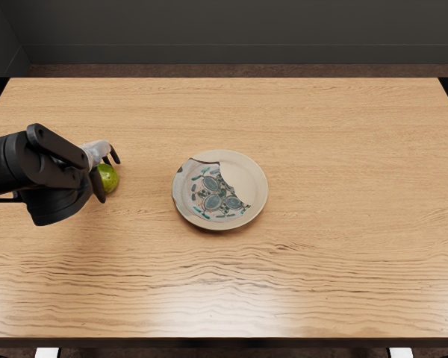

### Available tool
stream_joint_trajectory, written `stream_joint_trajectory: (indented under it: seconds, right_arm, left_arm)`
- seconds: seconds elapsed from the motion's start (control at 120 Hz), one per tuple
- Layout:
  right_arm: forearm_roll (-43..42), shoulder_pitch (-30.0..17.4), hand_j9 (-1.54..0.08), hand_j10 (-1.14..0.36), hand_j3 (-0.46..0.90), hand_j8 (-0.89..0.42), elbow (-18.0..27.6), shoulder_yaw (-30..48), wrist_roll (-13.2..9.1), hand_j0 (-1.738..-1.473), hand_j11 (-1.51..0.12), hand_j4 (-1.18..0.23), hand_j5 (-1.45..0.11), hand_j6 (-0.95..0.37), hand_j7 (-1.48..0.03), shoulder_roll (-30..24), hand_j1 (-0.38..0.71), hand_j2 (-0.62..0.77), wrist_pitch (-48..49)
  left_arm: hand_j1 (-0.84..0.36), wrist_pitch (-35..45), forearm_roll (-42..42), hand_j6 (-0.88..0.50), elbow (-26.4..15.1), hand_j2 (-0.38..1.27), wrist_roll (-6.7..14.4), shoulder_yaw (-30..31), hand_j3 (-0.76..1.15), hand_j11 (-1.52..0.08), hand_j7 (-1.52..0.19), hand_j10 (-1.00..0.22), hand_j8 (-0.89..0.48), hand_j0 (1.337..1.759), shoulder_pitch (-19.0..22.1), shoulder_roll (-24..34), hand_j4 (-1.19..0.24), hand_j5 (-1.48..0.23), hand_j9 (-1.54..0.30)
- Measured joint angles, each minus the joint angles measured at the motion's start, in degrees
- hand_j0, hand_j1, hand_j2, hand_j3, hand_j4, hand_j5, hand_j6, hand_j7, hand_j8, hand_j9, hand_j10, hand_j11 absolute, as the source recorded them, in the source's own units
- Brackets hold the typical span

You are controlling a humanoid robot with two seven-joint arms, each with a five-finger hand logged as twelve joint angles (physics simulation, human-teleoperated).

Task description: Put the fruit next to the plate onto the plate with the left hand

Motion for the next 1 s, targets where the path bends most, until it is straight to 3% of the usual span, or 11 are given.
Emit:
stream_joint_trajectory:
  seconds: [0.125,0.183,0.242,0.45,0.733,0.892,0.933,1.0]
  right_arm:
    - [0.0,0.0,0.0,0.0,0.0,0.0,0.0,0.0,0.0,-1.658,0.0,0.0,0.0,0.0,0.0,0.0,-0.35,0.0,0.0]
    - [0.0,0.0,0.0,0.0,0.0,0.0,0.0,0.0,0.0,-1.658,0.0,0.0,0.0,0.0,0.0,0.0,-0.35,0.0,-0.01]
    - [0.0,0.0,0.0,0.0,0.0,0.0,0.0,0.0,0.0,-1.658,0.0,0.0,0.0,0.0,0.0,0.0,-0.35,0.0,0.0]
    - [0.0,0.0,0.0,0.0,0.0,0.0,0.0,0.0,0.0,-1.658,0.0,0.0,0.0,0.0,0.0,0.0,-0.35,0.0,-0.01]
    - [0.0,0.0,0.0,0.0,0.0,0.0,0.01,0.0,0.0,-1.658,0.0,0.0,0.0,0.0,0.0,0.0,-0.35,0.0,-0.01]
    - [0.0,0.0,0.0,0.0,0.0,0.0,0.0,0.0,0.0,-1.658,0.0,0.0,0.0,0.0,0.0,0.0,-0.35,0.0,0.0]
    - [0.0,0.0,0.0,0.0,0.0,0.0,0.0,0.0,0.0,-1.658,0.0,0.0,0.0,0.0,0.0,0.0,-0.35,0.0,-0.01]
    - [0.0,0.0,0.0,0.0,0.0,0.0,0.0,0.0,0.0,-1.658,0.0,0.0,0.0,0.0,0.0,0.0,-0.35,0.0,-0.02]
  left_arm:
    - [-0.13,0.0,0.0,-0.4,0.06,0.08,0.02,0.08,0.0,-0.52,-0.52,-0.4,-0.4,1.658,0.17,0.01,-0.4,-0.52,-0.52]
    - [-0.22,-0.31,-0.07,-0.45,0.06,0.1,0.1,0.12,0.0,-0.63,-0.63,-0.49,-0.45,1.658,0.26,0.01,-0.49,-0.63,-0.63]
    - [-0.23,-0.87,-0.33,-0.39,0.05,0.11,0.17,0.13,0.0,-0.76,-0.75,-0.56,-0.4,1.655,0.26,0.01,-0.58,-0.74,-0.76]
    - [-0.3,-1.66,-0.93,-0.25,0.04,0.27,0.24,0.37,0.0,-1.02,-1.0,-0.48,-0.26,1.648,0.17,0.1,-0.49,-0.98,-1.01]
    - [-0.34,-1.96,-2.7,-0.16,-0.11,0.3,0.18,-0.1,0.0,-1.11,-1.11,-0.41,-0.18,1.647,-1.37,0.6,-0.38,-1.11,-1.11]
    - [-0.39,-2.14,-6.79,-0.11,-0.67,0.4,0.21,-4.87,0.0,-1.13,-1.15,-0.38,-0.12,1.647,-6.06,6.67,-0.34,-1.14,-1.14]
    - [-0.39,-2.02,-6.99,-0.11,-0.66,0.33,0.25,-7.78,0.0,-1.13,-1.15,-0.37,-0.12,1.646,-6.94,7.29,-0.34,-1.13,-1.14]
    - [-0.39,-2.21,-6.45,-0.11,-0.66,0.37,0.23,-13.89,0.0,-1.13,-1.15,-0.37,-0.12,1.646,-6.47,6.99,-0.34,-1.13,-1.14]
